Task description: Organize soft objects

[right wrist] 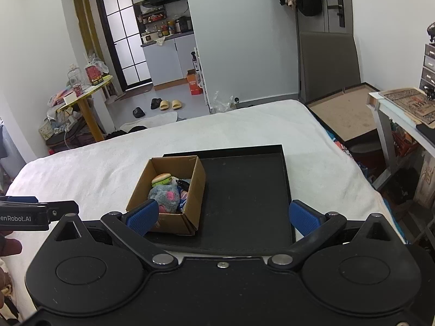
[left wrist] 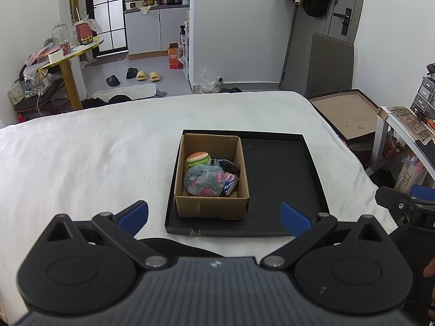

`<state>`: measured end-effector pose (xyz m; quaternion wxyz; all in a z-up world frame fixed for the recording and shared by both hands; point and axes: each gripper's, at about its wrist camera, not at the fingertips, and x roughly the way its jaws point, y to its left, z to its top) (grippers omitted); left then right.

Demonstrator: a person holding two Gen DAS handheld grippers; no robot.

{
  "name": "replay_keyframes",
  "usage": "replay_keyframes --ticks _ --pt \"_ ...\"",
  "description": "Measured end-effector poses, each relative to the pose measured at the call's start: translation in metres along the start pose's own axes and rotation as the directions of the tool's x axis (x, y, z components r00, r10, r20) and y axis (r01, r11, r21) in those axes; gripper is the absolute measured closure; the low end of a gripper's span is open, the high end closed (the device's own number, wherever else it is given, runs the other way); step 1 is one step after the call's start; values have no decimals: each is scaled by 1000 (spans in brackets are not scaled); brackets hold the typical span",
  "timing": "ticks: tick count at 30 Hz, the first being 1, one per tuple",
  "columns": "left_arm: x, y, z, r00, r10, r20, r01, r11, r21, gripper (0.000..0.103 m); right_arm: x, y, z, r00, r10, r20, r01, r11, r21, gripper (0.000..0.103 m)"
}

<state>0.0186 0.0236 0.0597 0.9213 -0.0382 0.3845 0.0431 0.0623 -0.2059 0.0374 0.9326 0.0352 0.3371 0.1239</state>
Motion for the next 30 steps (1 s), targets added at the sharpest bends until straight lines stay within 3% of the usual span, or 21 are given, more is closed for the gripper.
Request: replay_keyframes --ticks 30 --pt "0 -4 -1 1000 -20 -5 20 1000 2 0 1 3 0 1000 -9 0 9 1000 -18 0"
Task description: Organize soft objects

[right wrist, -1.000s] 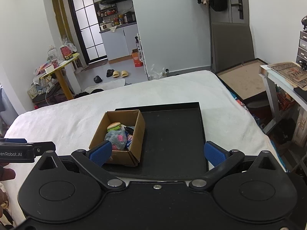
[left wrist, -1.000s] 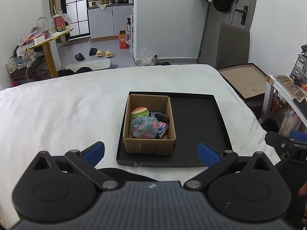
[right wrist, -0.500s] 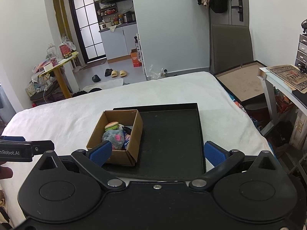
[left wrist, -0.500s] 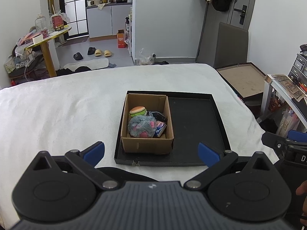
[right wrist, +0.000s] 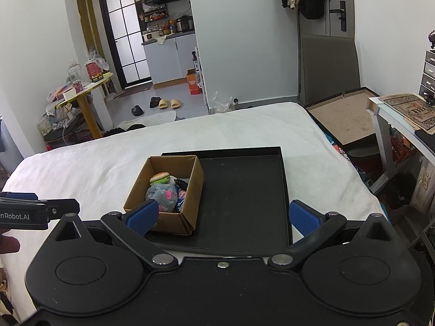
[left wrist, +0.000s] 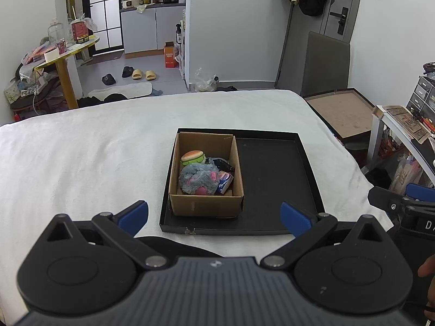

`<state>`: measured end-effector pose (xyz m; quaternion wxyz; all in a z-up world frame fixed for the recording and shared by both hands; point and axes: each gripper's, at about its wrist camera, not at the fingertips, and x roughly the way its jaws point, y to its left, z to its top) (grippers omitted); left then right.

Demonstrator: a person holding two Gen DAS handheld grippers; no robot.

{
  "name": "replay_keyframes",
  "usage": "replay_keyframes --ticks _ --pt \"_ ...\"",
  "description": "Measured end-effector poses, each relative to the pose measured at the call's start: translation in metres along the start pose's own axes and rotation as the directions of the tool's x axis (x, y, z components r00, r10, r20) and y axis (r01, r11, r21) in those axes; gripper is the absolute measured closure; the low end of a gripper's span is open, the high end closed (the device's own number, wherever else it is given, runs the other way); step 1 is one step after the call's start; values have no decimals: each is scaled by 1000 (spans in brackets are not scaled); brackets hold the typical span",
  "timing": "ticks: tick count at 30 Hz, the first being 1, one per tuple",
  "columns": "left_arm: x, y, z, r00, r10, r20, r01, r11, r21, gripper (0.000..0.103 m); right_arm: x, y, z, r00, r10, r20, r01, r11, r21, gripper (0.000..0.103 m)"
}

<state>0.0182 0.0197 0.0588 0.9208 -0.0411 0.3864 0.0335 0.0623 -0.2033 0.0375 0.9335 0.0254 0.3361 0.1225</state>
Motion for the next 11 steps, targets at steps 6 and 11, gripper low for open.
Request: replay_keyframes --ticks 6,11 --pt "-3 -1 -2 999 -24 30 24 1000 -2 0 0 0 1 1000 0 -6 0 1000 0 0" --pt "3 -3 -2 1000 -26 18 26 1000 0 0 3 0 0 1000 3 -17 -3 1000 -3 0"
